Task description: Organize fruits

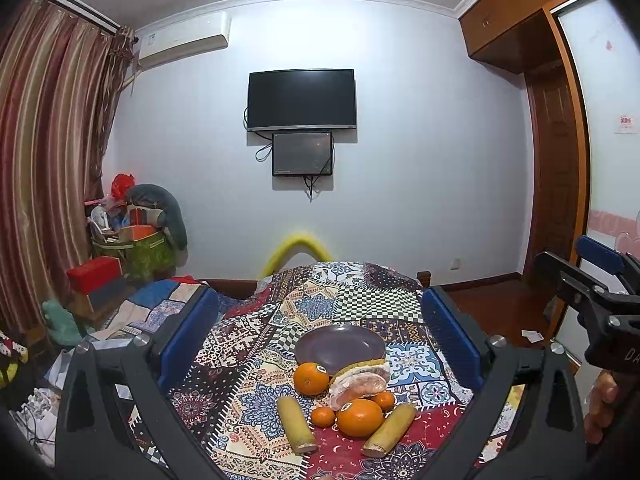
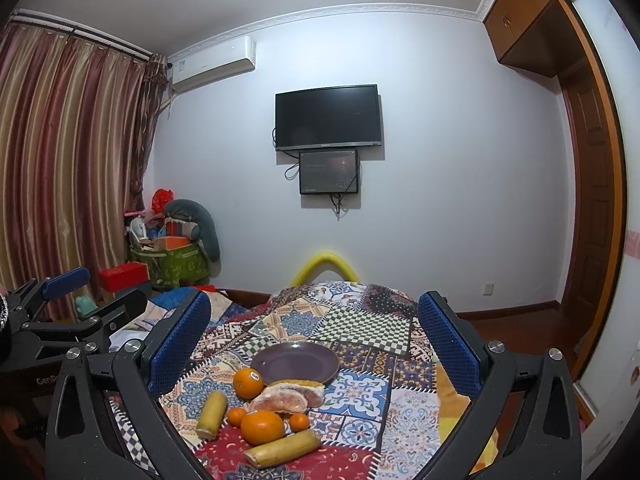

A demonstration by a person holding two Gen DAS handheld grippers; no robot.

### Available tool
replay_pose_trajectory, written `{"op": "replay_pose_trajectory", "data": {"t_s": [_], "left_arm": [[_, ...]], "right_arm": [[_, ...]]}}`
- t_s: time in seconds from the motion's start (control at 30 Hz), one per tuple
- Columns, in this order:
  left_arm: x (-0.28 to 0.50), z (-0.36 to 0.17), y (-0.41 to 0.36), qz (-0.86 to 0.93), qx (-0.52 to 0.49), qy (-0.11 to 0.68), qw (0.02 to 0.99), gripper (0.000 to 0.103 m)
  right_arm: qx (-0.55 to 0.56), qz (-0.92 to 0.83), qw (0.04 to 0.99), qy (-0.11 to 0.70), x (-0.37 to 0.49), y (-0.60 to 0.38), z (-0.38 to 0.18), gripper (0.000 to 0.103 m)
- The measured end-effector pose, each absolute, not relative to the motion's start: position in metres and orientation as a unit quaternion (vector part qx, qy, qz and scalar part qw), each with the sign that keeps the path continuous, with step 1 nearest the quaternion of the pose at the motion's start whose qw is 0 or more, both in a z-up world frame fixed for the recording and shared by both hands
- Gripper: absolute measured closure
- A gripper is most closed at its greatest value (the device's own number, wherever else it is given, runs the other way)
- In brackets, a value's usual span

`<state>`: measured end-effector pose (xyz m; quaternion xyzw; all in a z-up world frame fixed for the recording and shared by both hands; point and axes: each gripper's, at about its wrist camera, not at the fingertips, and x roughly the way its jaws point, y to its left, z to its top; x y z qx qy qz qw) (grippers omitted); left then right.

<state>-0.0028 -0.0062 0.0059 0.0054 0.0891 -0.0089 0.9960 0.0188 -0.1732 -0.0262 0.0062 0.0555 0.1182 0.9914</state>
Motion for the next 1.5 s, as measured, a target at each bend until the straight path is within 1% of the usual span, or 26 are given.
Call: {"op": "replay_pose_trajectory", "data": {"t_s": [1.17, 1.37, 1.5], "left_arm": [[-0.003, 0.006, -0.005, -0.011, 0.0, 0.09, 0.996, 0.0], [0.002, 0.002, -0.002, -0.008, -0.003, 0.095, 0.995, 0.0], [0.013, -0.005, 0.004, -0.008, -0.01, 0.115, 0.993, 0.0]], "right_arm": [[0.006, 0.123, 0.991, 0.057, 0.021, -0.171, -0.029, 0.0], [0.002, 0.121, 0.99, 0.068, 0.026, -0.17, -0.034, 0.0], [-0.005, 0.116, 0.989, 0.087, 0.034, -0.166, -0.042, 0.0]]}}
